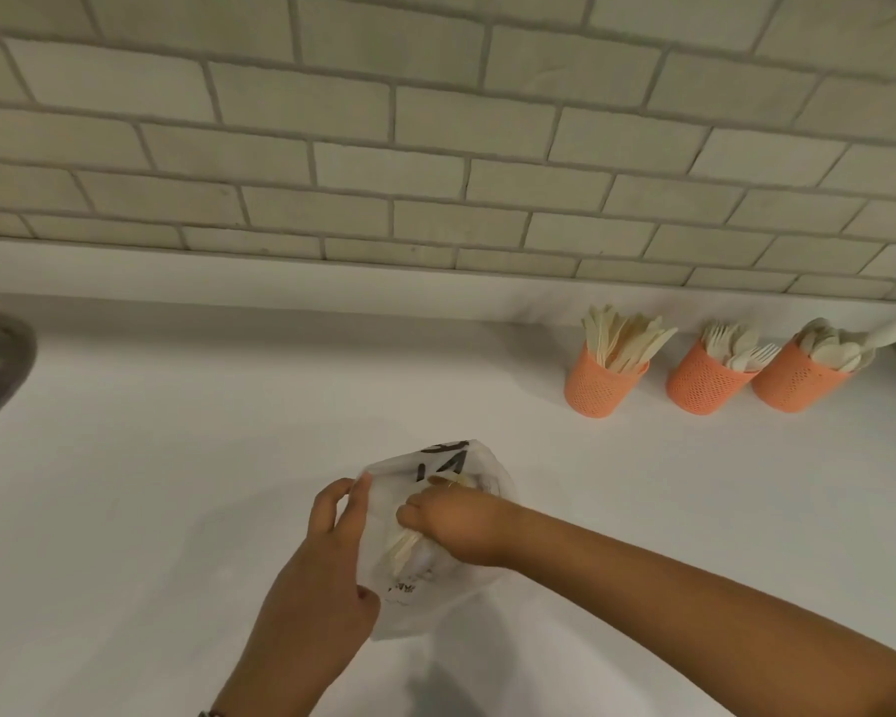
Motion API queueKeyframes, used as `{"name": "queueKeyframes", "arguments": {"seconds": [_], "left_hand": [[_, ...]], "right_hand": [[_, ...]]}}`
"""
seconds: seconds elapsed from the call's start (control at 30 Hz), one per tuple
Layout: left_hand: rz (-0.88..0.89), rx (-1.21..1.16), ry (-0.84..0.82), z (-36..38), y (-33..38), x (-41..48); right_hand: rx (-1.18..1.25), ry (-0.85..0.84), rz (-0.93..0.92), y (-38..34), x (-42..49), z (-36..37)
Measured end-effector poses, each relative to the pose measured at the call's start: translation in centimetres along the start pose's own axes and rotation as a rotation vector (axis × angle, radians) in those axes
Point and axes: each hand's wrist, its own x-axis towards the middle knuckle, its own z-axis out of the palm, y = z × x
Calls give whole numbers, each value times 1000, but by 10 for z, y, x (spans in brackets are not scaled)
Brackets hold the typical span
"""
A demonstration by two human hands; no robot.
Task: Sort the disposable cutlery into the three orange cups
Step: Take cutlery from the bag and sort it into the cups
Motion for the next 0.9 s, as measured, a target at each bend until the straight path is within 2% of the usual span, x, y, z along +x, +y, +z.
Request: {"name": "queueKeyframes", "arguments": {"seconds": [0.2,0.3,0.5,0.6,0.7,0.8,0.9], "left_hand": [[-38,54,36,-8,-2,3],[-31,34,46,-8,-4,6],[-20,-132,86,-3,-2,15],[-20,-195,96,2,5,17],[9,-257,92,9,11,19],[54,-262,142,12,17,19],[106,-118,287,7,28,18]], "right_hand": [[321,56,105,7,-19,-33],[458,122,44,9,-29,-40],[1153,296,12,3,-51,-64],[1537,486,-14,5,-68,-68],[1859,743,77,6,-85,-61],[1983,1017,247,7,-103,-47],[2014,1169,455,10,-125,-33]]}}
